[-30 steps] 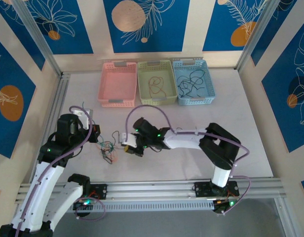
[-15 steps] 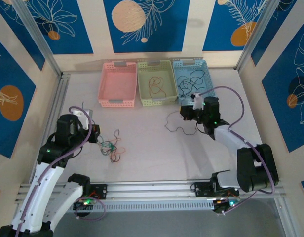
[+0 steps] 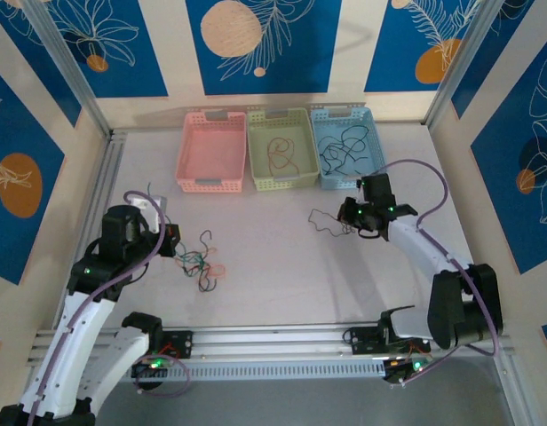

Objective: Untangle the cables

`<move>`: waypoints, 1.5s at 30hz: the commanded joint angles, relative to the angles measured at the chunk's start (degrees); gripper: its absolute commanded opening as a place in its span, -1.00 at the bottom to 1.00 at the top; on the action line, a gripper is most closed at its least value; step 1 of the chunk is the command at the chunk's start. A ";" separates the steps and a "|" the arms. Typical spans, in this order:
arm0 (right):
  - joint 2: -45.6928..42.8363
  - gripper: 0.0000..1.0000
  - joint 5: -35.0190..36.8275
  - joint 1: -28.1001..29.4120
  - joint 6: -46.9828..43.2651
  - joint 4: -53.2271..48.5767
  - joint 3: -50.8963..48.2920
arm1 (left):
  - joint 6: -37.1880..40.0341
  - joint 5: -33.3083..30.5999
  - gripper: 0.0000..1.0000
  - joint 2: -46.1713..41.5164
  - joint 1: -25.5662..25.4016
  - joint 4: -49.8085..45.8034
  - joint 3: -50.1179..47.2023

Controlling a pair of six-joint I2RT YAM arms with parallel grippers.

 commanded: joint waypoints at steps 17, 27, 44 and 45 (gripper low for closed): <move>15.01 0.16 7.96 0.83 1.61 -11.68 6.21 | 1.13 1.98 -1.00 -1.26 0.70 0.93 0.05; 25.51 -0.04 7.85 1.00 -0.22 -14.74 12.48 | 1.07 2.16 -1.00 -1.34 0.66 0.90 0.07; 4.83 -1.00 11.10 1.79 -2.54 -16.04 18.21 | 1.08 2.16 -1.00 -0.99 0.71 0.98 -0.02; 3.68 -1.00 11.98 1.47 -2.93 -16.48 20.49 | 1.13 2.12 -1.00 -0.99 0.71 1.00 -0.02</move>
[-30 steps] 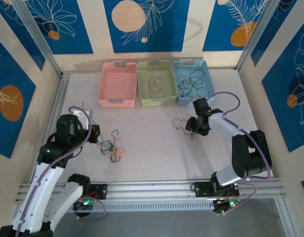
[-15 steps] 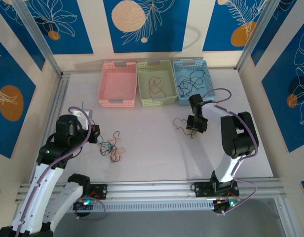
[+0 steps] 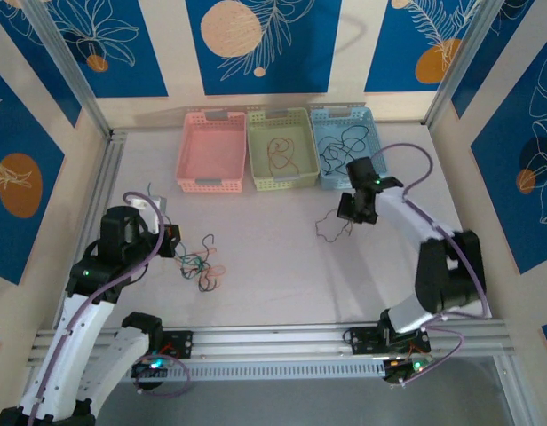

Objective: Untangle the cables

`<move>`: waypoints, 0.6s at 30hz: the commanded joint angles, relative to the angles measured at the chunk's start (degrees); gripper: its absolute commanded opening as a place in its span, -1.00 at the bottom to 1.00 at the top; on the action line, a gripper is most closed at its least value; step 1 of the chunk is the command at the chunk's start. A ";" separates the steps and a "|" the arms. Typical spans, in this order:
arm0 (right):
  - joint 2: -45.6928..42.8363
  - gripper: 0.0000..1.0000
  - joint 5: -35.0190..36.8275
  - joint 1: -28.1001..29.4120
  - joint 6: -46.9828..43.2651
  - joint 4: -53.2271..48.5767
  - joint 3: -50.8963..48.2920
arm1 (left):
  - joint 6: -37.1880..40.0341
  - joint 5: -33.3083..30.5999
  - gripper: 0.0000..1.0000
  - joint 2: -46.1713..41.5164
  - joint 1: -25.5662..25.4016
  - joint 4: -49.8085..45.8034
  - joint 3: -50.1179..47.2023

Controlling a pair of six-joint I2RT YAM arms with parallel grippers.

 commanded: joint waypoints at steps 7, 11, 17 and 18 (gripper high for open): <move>1.11 -1.00 3.12 -6.27 -2.38 -0.23 22.60 | 1.06 1.22 -1.00 -0.16 0.70 0.98 -0.02; 11.67 -1.00 1.35 -8.72 -1.25 -0.28 33.54 | 1.11 1.22 -1.00 -0.02 0.64 0.97 -0.11; 30.36 -1.00 0.14 -10.24 0.52 -3.01 51.81 | 1.12 1.26 -1.00 0.22 0.62 0.96 -0.11; 33.63 -0.92 0.24 -10.40 1.03 -4.60 55.49 | 1.14 1.26 -1.00 0.31 0.70 0.97 -0.11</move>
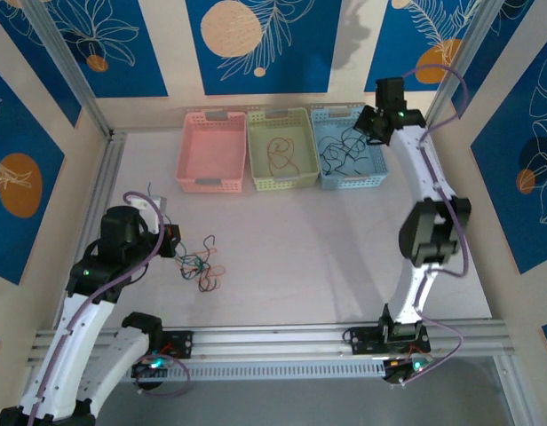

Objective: Untangle the cables

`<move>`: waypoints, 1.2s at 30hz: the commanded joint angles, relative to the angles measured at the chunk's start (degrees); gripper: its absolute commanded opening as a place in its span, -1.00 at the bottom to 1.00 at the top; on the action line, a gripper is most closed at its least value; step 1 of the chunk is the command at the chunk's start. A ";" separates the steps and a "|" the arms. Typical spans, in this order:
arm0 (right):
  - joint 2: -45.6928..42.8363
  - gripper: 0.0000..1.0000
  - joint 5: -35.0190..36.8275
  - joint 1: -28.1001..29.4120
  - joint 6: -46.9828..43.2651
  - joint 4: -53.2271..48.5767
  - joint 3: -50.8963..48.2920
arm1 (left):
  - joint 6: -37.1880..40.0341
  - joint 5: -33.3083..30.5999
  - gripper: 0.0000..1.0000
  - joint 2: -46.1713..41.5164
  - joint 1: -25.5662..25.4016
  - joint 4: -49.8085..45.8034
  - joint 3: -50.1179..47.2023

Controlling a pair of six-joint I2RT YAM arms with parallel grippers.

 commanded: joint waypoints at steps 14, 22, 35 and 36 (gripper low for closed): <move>-15.61 0.02 -10.05 8.32 -2.18 12.52 -26.51 | 1.09 2.82 -1.00 0.08 0.59 1.45 -0.22; -41.65 -0.03 -27.72 28.36 -0.70 43.63 -69.04 | 0.61 9.02 -1.00 -1.01 0.53 3.85 -0.91; -29.14 0.10 -27.76 57.04 -4.41 69.73 -73.61 | 0.67 8.52 -1.00 -0.47 0.51 3.59 -0.99; -27.31 0.10 -27.86 57.84 -4.51 69.50 -72.38 | 0.63 8.49 -1.00 -0.42 0.50 3.59 -0.99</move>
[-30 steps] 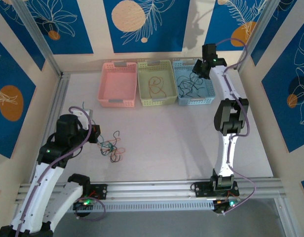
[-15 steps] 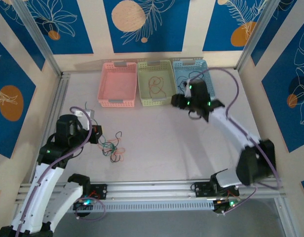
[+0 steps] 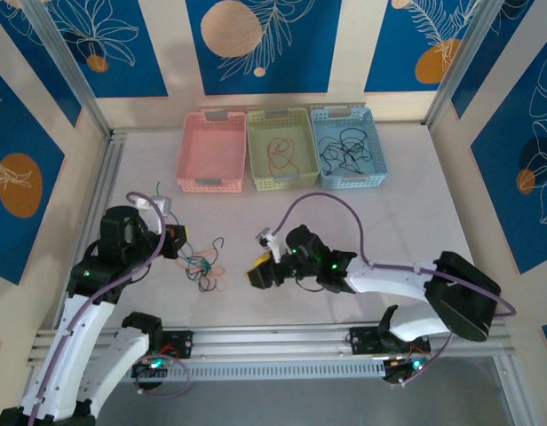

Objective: Untangle the cables

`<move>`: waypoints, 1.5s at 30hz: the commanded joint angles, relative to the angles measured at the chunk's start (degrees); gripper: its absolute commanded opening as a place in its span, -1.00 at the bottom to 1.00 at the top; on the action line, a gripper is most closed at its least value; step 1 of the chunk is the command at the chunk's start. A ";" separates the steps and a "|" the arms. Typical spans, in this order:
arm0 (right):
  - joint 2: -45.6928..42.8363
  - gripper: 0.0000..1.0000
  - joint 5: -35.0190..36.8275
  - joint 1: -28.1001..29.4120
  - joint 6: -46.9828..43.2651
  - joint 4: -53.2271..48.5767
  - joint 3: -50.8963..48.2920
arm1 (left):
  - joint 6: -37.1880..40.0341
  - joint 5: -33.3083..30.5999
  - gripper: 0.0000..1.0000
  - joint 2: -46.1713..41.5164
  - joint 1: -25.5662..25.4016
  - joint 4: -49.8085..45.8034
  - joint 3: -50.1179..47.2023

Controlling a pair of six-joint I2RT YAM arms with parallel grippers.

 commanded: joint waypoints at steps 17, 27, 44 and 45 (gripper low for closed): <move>17.35 -0.46 -4.08 4.37 1.78 8.59 9.55 | 0.62 1.22 -1.00 0.11 0.53 1.38 -0.33; 1.87 -1.00 4.62 -9.25 9.45 0.64 -2.24 | 0.50 -5.77 -1.00 -2.53 0.61 -0.36 0.45; -44.92 -1.00 12.77 -70.05 18.99 -39.59 -17.09 | -0.17 -22.24 -1.00 -13.20 0.69 -3.31 1.47; -45.29 -1.00 14.31 -72.19 18.25 -41.32 -16.72 | -0.28 -23.07 -1.00 -13.58 0.70 -3.52 1.51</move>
